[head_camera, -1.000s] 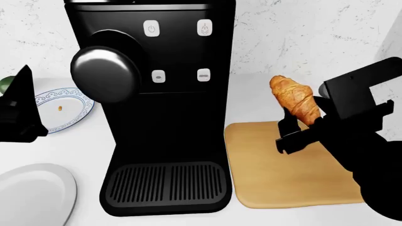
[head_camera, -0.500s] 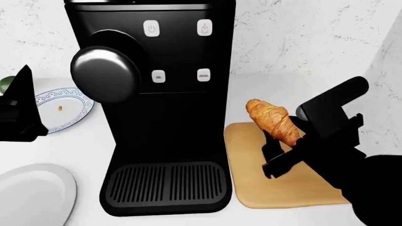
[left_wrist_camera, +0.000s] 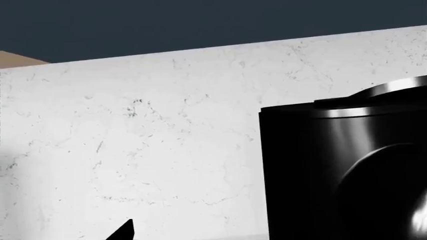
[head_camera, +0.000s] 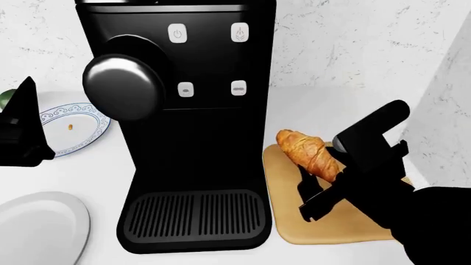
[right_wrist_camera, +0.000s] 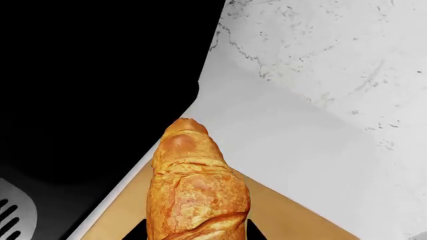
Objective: From the different types of pastries on the counter, select a croissant and place it on the cutting board. Then retrieve a jar of jam from the cabinet and place it alongside the croissant on the cutting board.
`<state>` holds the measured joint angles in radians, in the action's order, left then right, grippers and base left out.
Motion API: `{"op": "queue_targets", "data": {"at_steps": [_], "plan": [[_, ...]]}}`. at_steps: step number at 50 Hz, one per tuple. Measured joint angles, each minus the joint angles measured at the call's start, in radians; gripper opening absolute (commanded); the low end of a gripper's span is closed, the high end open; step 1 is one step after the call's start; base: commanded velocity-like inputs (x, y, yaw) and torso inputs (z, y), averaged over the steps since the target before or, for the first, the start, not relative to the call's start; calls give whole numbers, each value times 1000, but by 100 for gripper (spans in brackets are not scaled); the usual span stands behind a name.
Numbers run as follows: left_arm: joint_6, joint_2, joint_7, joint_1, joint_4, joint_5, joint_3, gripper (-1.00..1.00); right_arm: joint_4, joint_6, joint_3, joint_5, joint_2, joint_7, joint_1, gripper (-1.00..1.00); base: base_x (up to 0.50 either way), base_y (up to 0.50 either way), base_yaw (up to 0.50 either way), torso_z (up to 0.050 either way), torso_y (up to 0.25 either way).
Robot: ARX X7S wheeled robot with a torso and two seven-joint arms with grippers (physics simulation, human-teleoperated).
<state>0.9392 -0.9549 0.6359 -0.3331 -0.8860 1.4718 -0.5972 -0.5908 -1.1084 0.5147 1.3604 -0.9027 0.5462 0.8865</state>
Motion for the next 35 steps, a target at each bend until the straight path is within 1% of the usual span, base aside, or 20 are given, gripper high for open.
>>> {"op": "queue_targets", "data": {"at_steps": [10,11,19,26,35], "plan": [[-3,-4,2,3,-1,5,-6,100,9,-11,16,-8,6,-1,4,-100,0,0,0,0,0],[-3,-5,2,3,-1,5,-7,100,9,-11,17,-9,6,-2,4,100,0,0,0,0,0],[-6,-10,8,2,-1,11,-9,100,9,-18,19,-10,1,-3,11,100,0,0,0,0,0],[-11,-25,44,-4,-11,49,-9,100,4,-27,12,9,-6,4,25,100,0,0,0,0,0],[-18,-42,86,-14,-22,92,-4,100,-12,-44,-27,111,-28,54,92,100,0,0,0,0,0]]}}
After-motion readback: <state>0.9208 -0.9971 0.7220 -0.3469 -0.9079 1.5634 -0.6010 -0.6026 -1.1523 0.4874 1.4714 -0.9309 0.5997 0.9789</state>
